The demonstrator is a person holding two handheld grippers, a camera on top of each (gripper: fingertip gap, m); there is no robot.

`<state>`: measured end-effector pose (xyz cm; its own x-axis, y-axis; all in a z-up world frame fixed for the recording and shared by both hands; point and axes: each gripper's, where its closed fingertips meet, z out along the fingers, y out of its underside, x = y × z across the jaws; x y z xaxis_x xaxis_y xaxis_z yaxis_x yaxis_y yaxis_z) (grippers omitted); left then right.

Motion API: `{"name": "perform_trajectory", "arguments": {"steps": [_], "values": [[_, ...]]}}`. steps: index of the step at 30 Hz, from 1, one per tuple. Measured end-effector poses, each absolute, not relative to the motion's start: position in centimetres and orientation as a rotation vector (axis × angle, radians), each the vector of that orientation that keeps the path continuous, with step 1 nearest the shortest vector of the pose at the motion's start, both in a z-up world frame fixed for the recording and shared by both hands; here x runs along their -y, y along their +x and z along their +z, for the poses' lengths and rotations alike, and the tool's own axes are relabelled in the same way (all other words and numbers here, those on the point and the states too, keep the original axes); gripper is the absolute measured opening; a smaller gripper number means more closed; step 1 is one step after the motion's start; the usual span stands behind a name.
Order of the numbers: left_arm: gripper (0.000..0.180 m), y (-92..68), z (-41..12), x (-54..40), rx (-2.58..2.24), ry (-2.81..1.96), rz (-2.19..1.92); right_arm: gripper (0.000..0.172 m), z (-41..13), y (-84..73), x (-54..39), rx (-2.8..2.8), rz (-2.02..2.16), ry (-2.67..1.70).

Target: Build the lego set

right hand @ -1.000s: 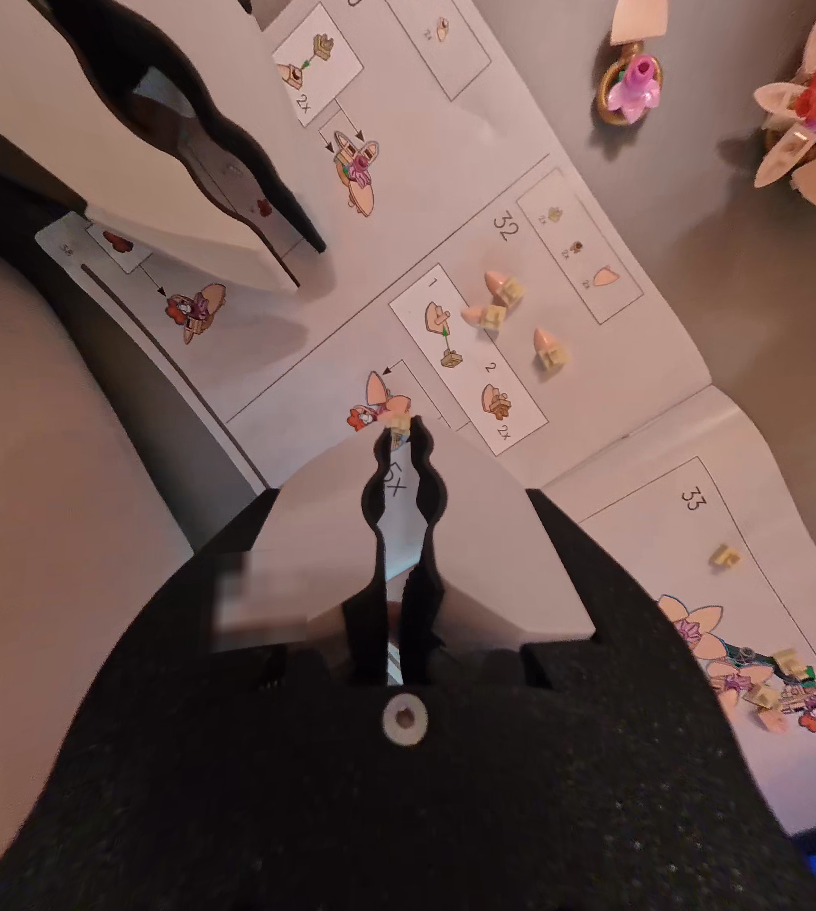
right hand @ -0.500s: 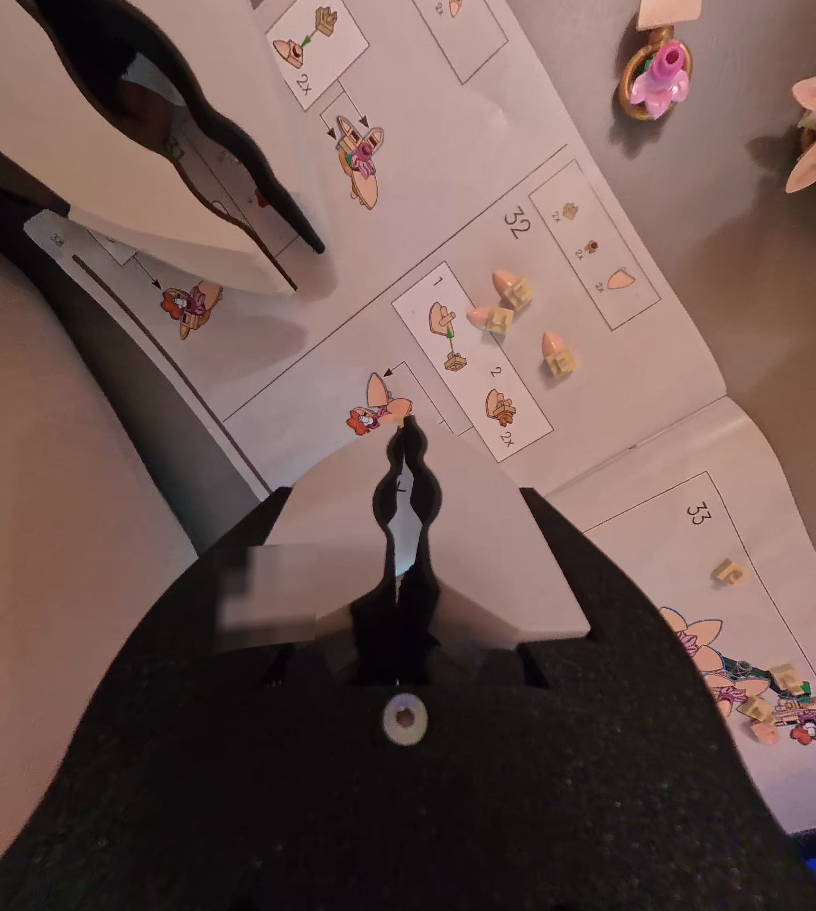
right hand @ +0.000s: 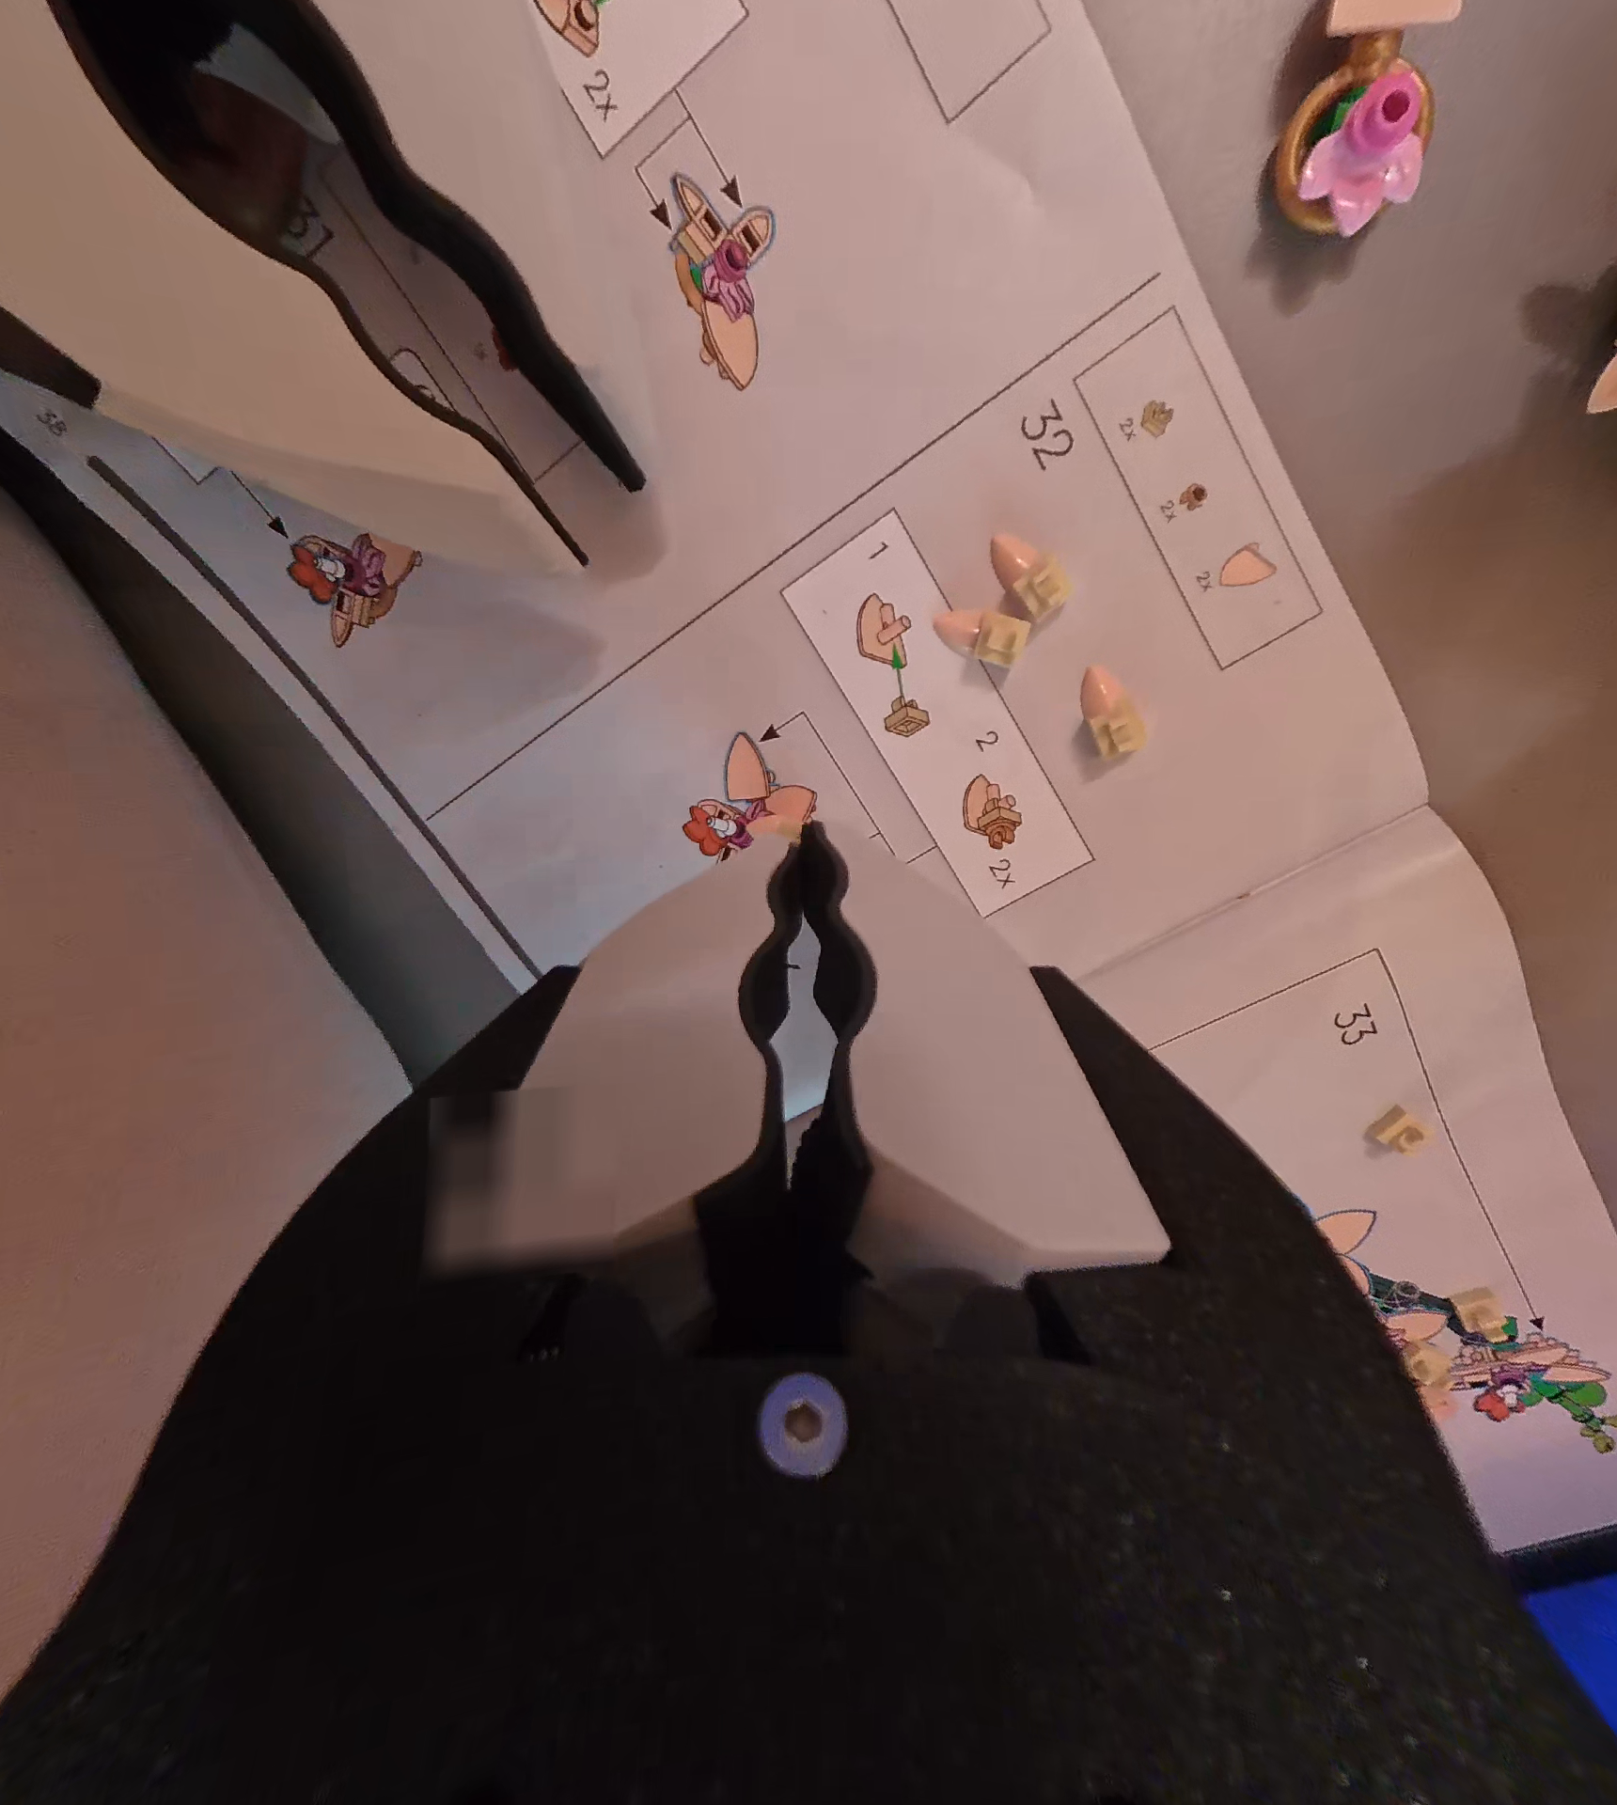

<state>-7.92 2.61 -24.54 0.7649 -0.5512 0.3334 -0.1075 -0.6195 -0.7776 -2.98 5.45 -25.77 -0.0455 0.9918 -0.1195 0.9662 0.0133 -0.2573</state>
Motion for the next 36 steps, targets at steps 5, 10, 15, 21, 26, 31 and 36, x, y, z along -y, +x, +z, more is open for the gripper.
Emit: {"name": "perform_trajectory", "arguments": {"steps": [5,10,15,21,26,31,36], "values": [[0.013,-7.9,-24.6,-2.6,-0.485,-2.174,-0.735,0.000,-25.9,-3.0,-5.6,2.157,0.426,-2.071],[0.013,-7.9,-24.6,-2.6,-0.470,-2.180,-0.759,0.000,-25.9,-3.0,-5.7,2.146,0.375,-2.053],[0.013,-8.0,-24.5,-2.7,-0.459,-2.177,-0.769,0.000,-25.8,-3.5,-5.5,2.106,0.475,-2.026],[0.013,-8.1,-24.4,-2.7,-0.458,-2.167,-0.745,0.000,-25.2,-3.7,-5.8,1.979,0.613,-2.064],[0.013,-8.1,-24.3,-2.7,-0.466,-2.158,-0.731,0.011,-24.9,-2.4,-6.1,2.063,0.598,-1.972],[0.013,-8.1,-24.2,-2.6,-0.465,-2.152,-0.725,0.007,-25.2,-2.1,-7.8,2.190,0.448,-1.755],[0.013,-7.9,-24.5,-2.5,-0.496,-2.169,-0.686,0.007,-25.6,-2.3,-8.2,2.061,0.512,-1.814]]}}
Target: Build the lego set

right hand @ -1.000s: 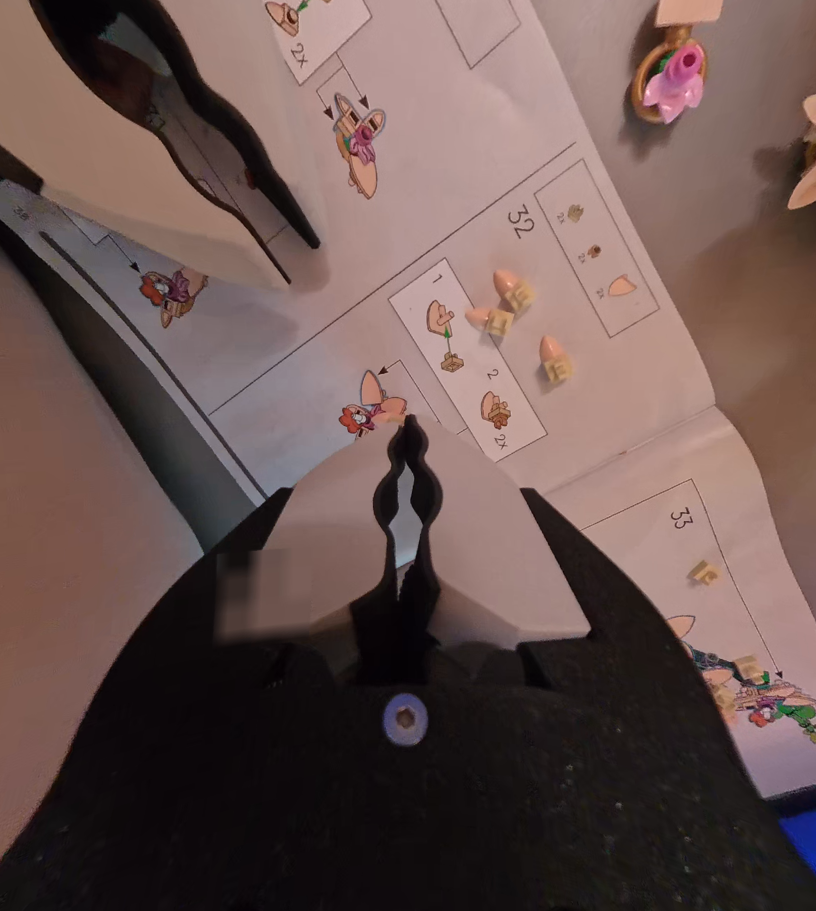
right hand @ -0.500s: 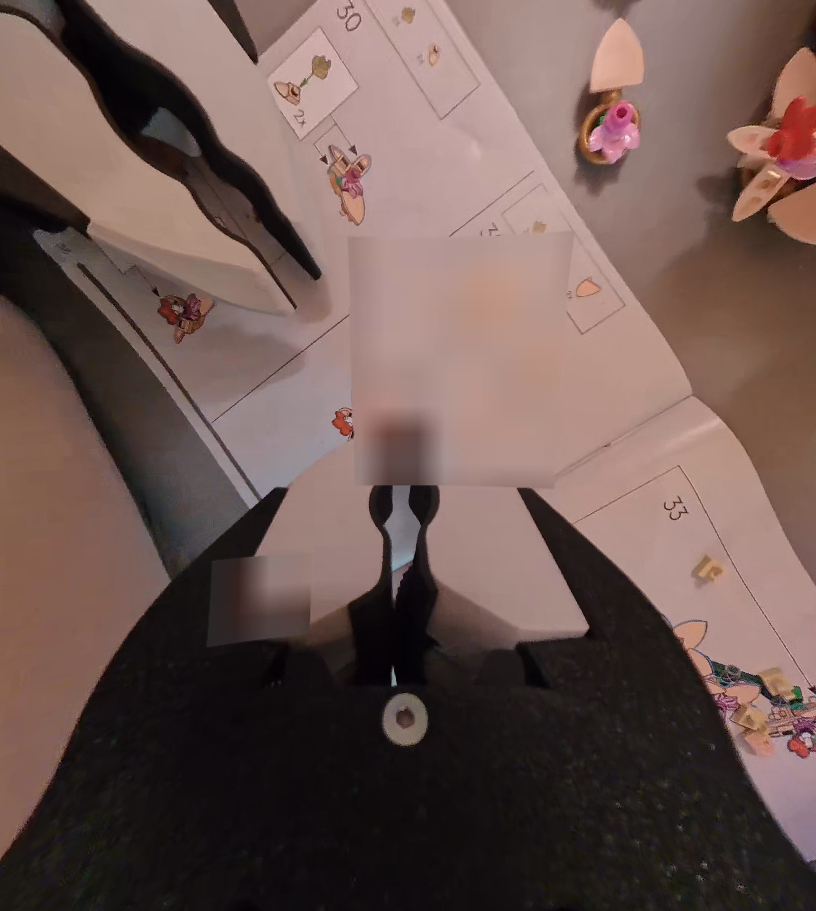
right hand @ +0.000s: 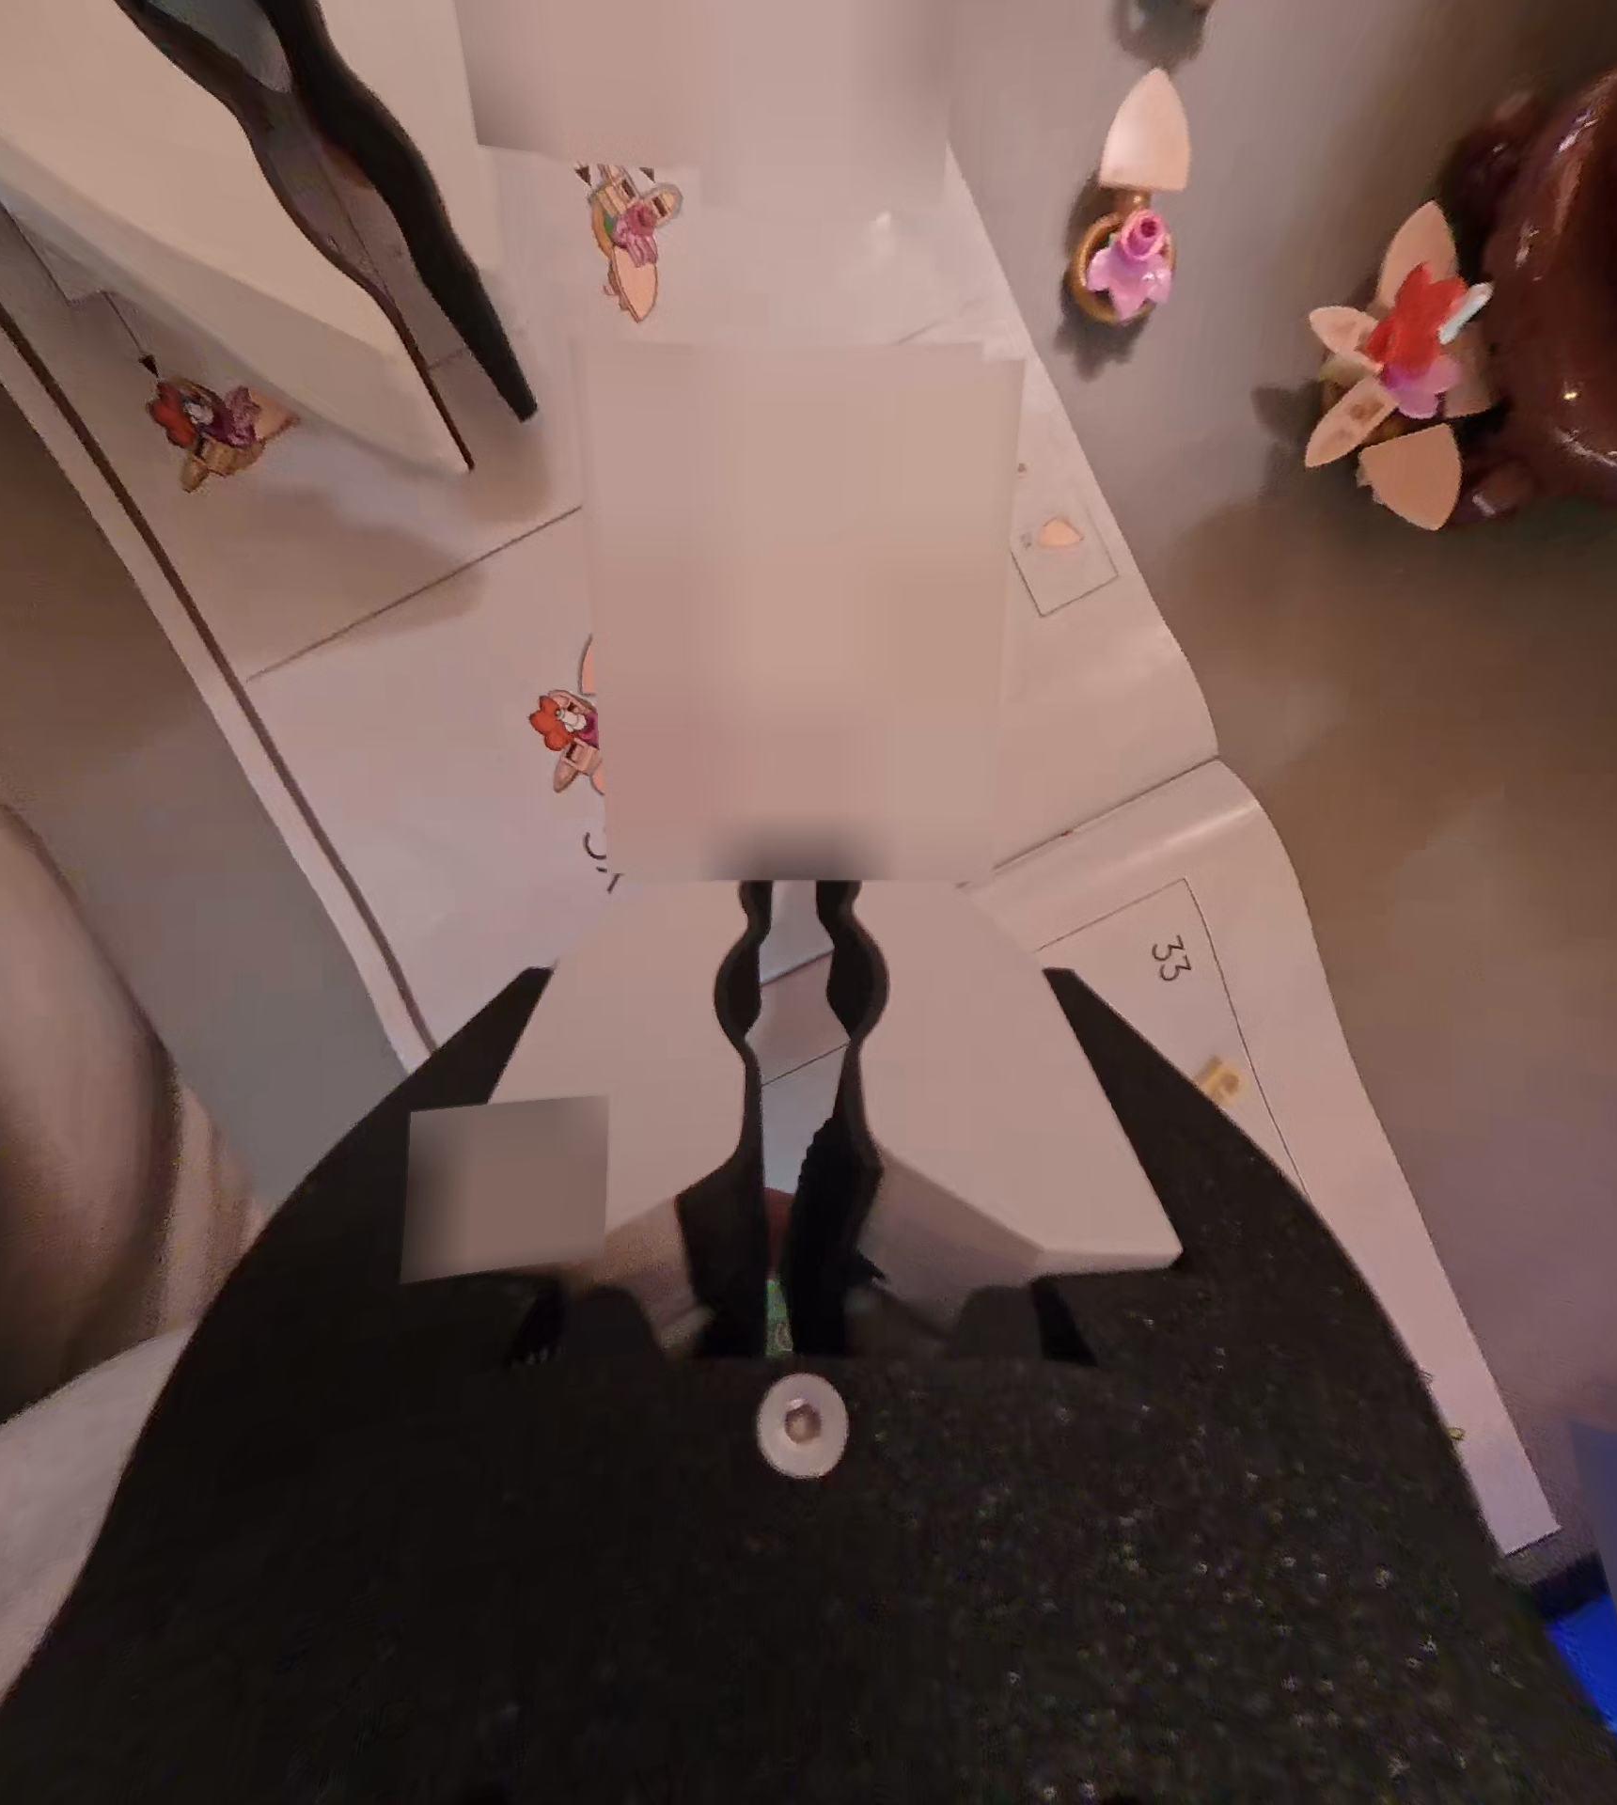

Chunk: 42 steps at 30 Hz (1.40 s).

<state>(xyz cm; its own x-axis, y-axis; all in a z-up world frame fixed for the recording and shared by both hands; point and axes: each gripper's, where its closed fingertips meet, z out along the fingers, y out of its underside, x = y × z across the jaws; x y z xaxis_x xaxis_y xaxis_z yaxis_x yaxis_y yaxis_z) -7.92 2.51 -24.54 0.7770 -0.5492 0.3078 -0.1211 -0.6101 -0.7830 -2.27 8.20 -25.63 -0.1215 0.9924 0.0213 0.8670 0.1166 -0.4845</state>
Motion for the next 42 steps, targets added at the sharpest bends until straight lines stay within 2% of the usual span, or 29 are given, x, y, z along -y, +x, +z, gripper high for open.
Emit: {"name": "perform_trajectory", "arguments": {"steps": [8,12,16,20,26,32,35,37,42], "values": [[0.013,-7.3,-25.9,-2.2,-0.604,-2.240,-0.590,0.010,-25.7,-0.9,-9.7,2.079,0.195,-1.515],[0.013,-7.3,-25.8,-2.2,-0.601,-2.237,-0.595,0.028,-24.9,-0.4,-7.6,2.390,0.342,-1.294],[0.013,-7.4,-25.6,-2.2,-0.591,-2.219,-0.610,0.021,-24.4,-2.0,-8.0,2.634,0.323,-0.913],[0.013,-7.5,-25.2,-2.3,-0.561,-2.201,-0.636,0.018,-24.7,-3.1,-6.9,2.807,0.444,-0.768],[0.013,-7.6,-24.9,-2.3,-0.543,-2.182,-0.656,0.007,-26.3,-3.2,-7.5,2.790,0.418,-0.821],[0.013,-7.6,-24.9,-2.3,-0.542,-2.178,-0.667,0.007,-26.3,-5.6,-9.8,2.486,0.430,-1.311],[0.013,-7.6,-24.8,-2.3,-0.539,-2.177,-0.670,0.008,-26.3,-5.9,-9.5,2.446,0.422,-1.380],[0.013,-7.6,-24.8,-2.3,-0.537,-2.176,-0.672,0.019,-26.3,-6.0,-9.7,2.425,0.396,-1.407],[0.013,-7.6,-24.7,-2.3,-0.533,-2.173,-0.678,0.019,-25.9,-6.0,-9.5,2.399,0.430,-1.419]]}}
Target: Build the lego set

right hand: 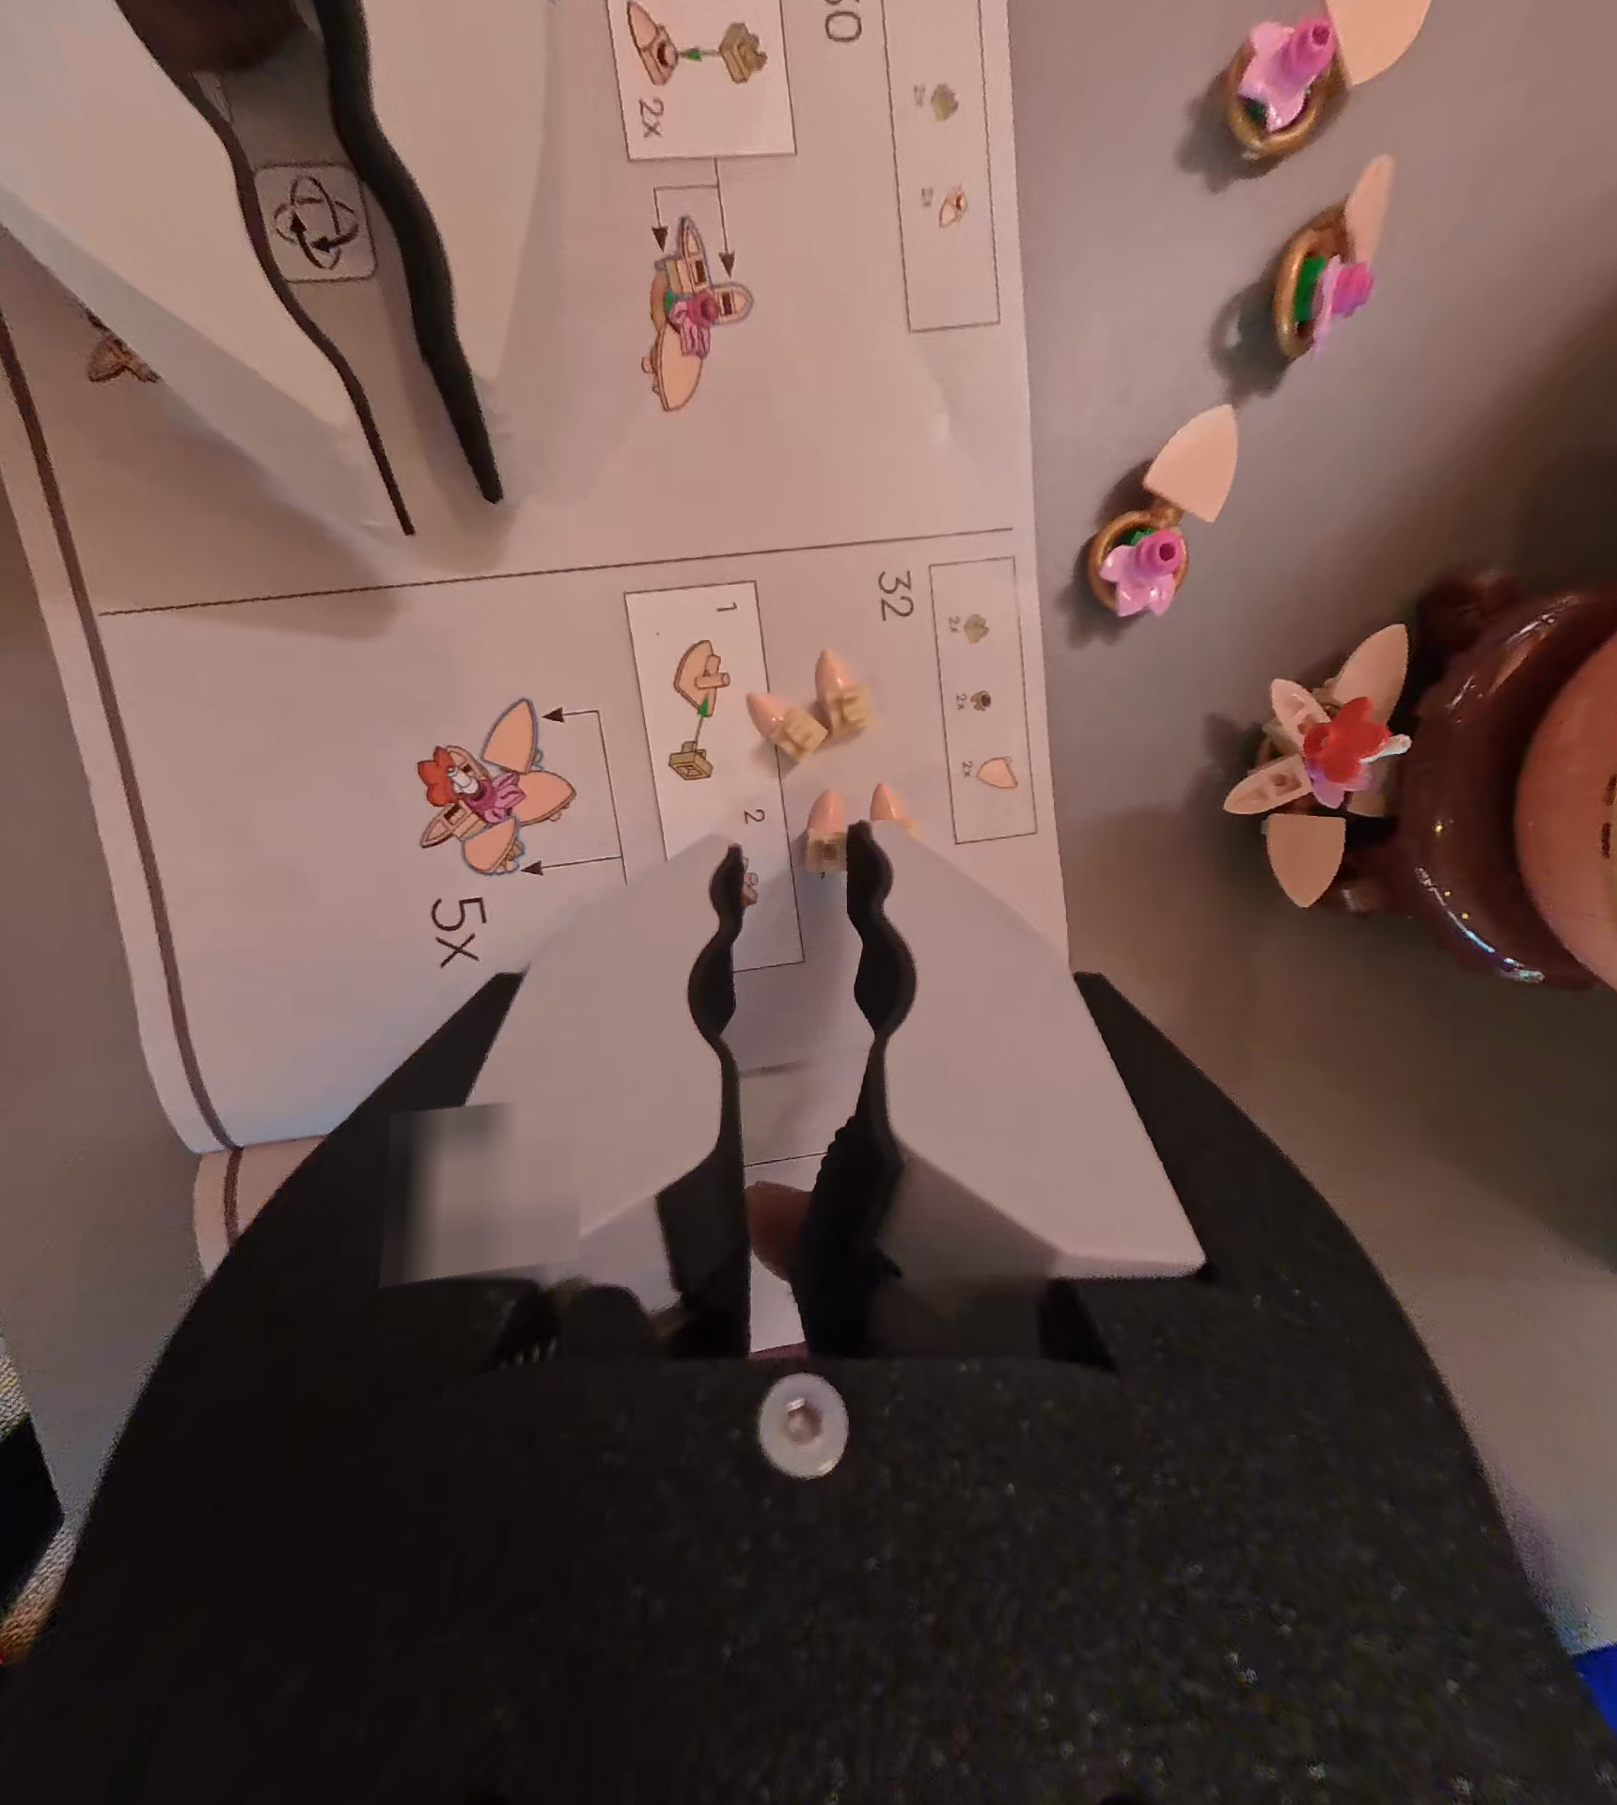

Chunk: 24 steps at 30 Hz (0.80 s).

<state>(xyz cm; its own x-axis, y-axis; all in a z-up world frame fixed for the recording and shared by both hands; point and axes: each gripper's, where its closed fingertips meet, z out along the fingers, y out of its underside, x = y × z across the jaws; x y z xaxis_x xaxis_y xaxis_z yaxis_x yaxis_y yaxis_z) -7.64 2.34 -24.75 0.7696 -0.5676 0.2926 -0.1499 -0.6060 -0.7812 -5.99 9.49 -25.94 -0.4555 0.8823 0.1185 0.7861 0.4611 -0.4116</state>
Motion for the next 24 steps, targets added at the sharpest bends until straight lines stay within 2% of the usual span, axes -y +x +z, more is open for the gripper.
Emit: {"name": "perform_trajectory", "arguments": {"steps": [4,8,10,13,14,17,24], "values": [[0.013,-7.7,-24.7,-2.3,-0.530,-2.172,-0.678,0.020,-25.7,-5.4,-10.5,2.354,0.381,-1.435],[0.013,-7.7,-24.7,-2.4,-0.524,-2.171,-0.678,0.017,-22.0,-3.4,-12.3,2.148,0.497,-1.557],[0.013,-7.7,-24.7,-2.4,-0.524,-2.176,-0.676,0.030,-20.0,-1.1,-13.7,2.000,0.530,-1.680],[0.013,-7.7,-24.9,-2.4,-0.532,-2.182,-0.655,0.044,-18.0,3.8,-17.1,1.665,0.348,-1.886],[0.013,-7.7,-25.0,-2.3,-0.537,-2.186,-0.648,0.042,-17.6,5.6,-17.9,1.537,0.275,-1.944],[0.013,-7.6,-25.3,-2.3,-0.556,-2.206,-0.625,0.022,-17.5,9.3,-18.5,1.140,0.232,-2.018],[0.013,-7.3,-25.9,-2.1,-0.604,-2.243,-0.604,0.015,-24.9,9.8,-15.9,0.946,0.457,-2.216]]}}
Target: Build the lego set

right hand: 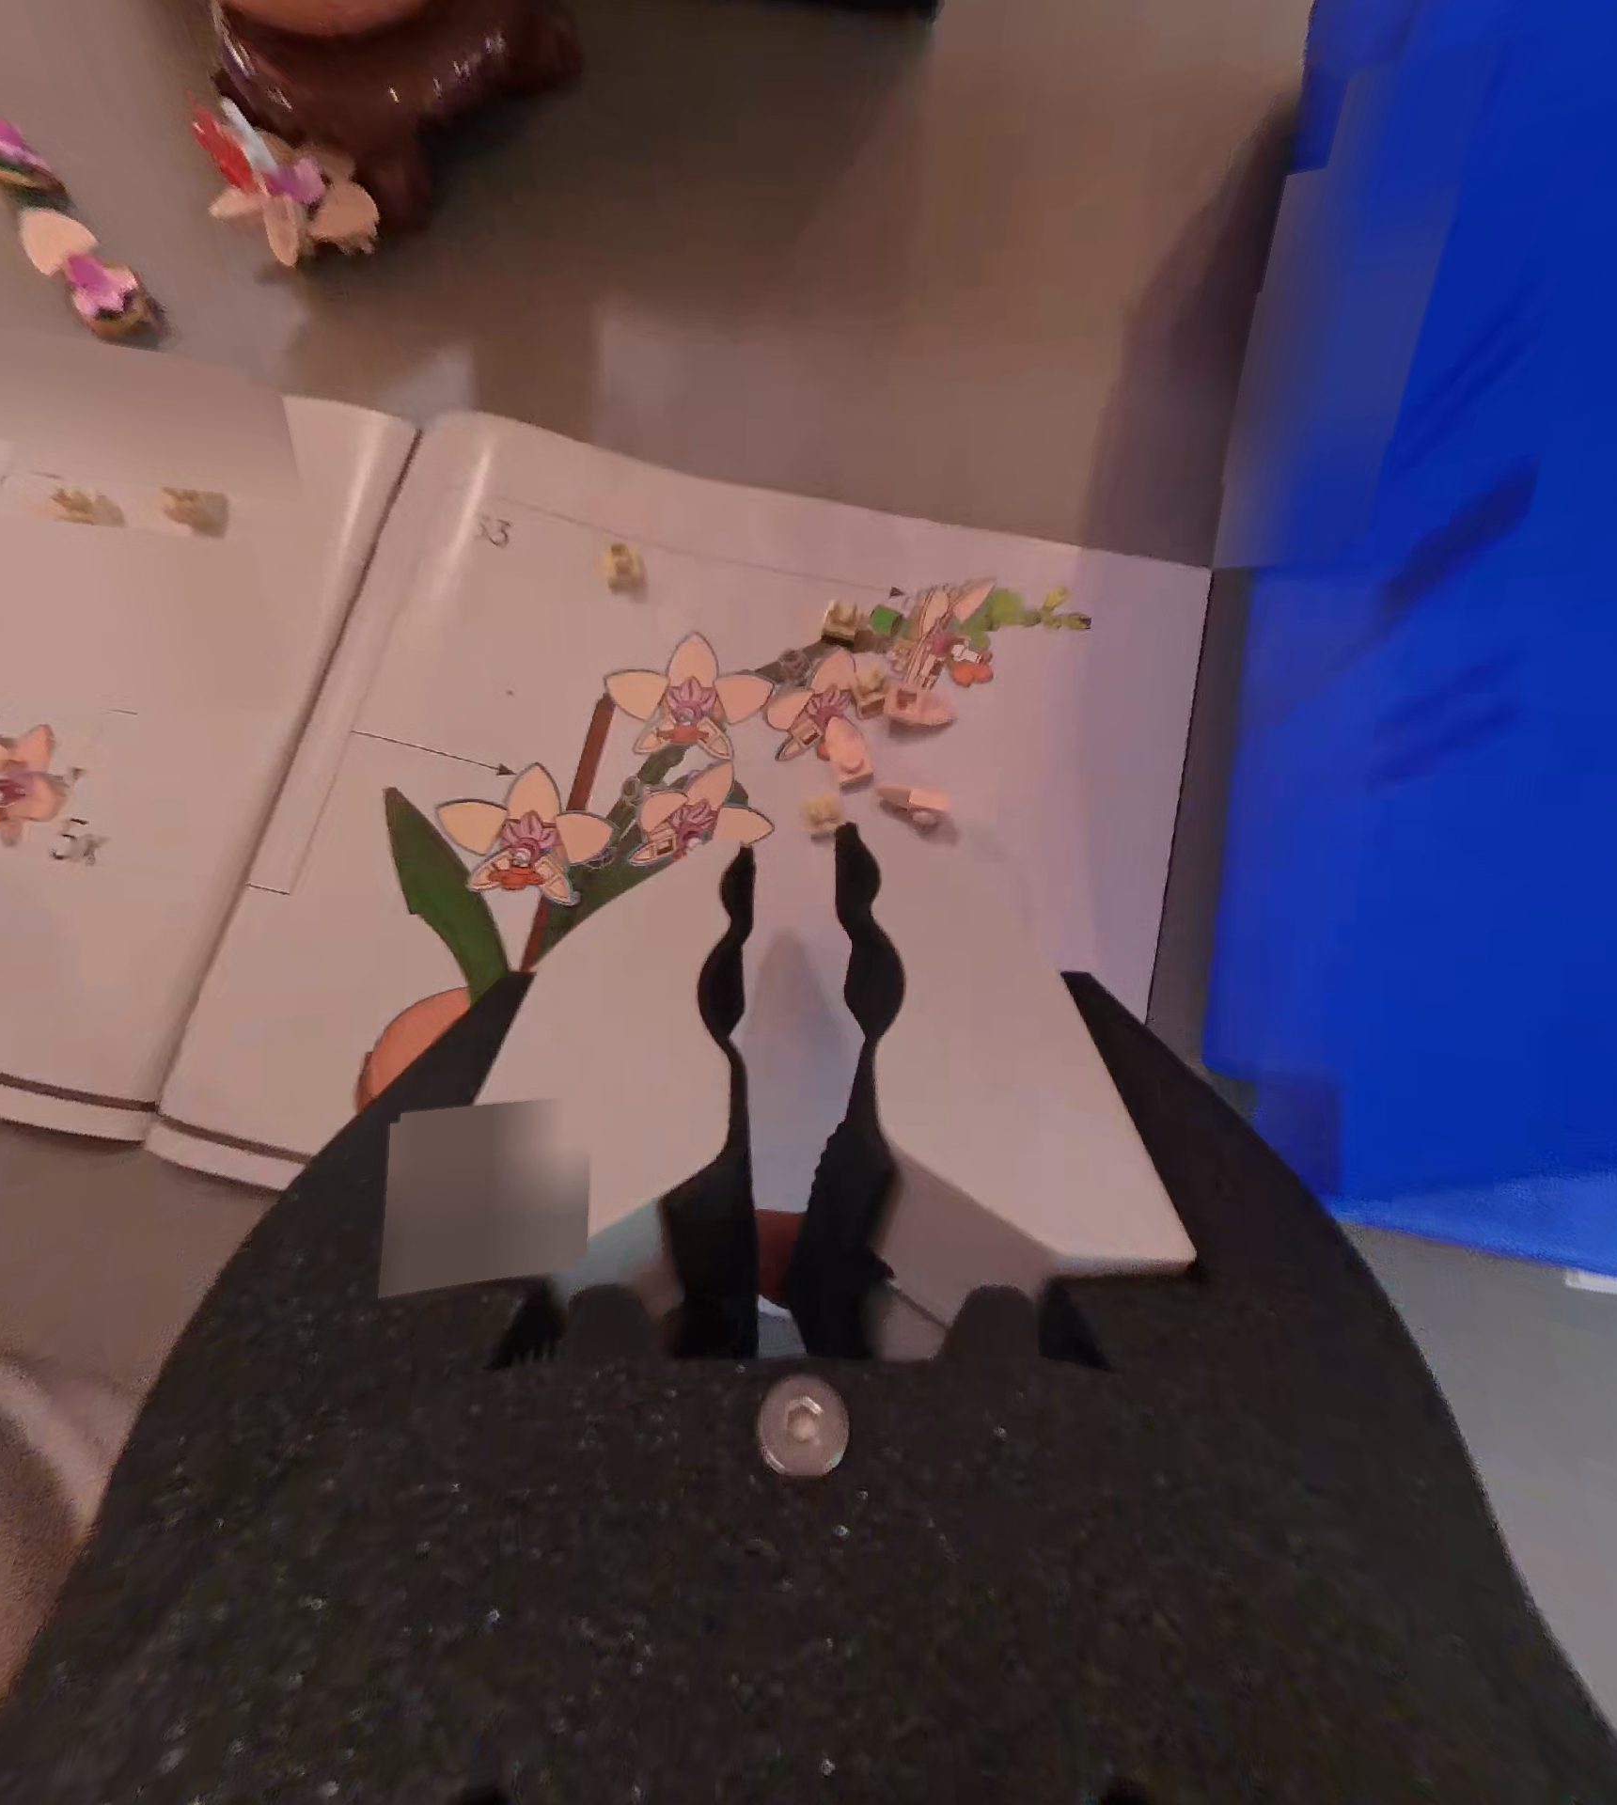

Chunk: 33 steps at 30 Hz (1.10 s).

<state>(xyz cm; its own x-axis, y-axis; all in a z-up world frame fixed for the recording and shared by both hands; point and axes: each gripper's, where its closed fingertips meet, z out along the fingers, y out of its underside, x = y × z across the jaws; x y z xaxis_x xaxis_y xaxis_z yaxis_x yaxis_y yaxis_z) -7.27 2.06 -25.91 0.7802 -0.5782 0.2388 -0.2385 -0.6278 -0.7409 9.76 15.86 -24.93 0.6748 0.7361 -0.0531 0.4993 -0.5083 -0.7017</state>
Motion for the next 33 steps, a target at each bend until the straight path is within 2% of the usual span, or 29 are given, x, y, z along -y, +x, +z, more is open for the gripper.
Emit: {"name": "perform_trajectory", "arguments": {"steps": [9,17,25,33], "values": [[0.013,-7.3,-25.8,-2.1,-0.593,-2.242,-0.620,0.012,-26.3,9.3,-17.1,1.024,0.383,-2.220],[0.013,-7.2,-25.7,-2.1,-0.591,-2.232,-0.637,0.010,-25.4,8.8,-18.2,1.053,0.242,-2.201],[0.013,-7.3,-25.4,-2.1,-0.576,-2.211,-0.659,0.007,-26.6,8.5,-18.2,1.054,0.363,-2.378],[0.013,-7.3,-25.1,-2.1,-0.563,-2.199,-0.680,0.006,-26.0,7.4,-17.8,1.116,0.470,-2.327]]}}
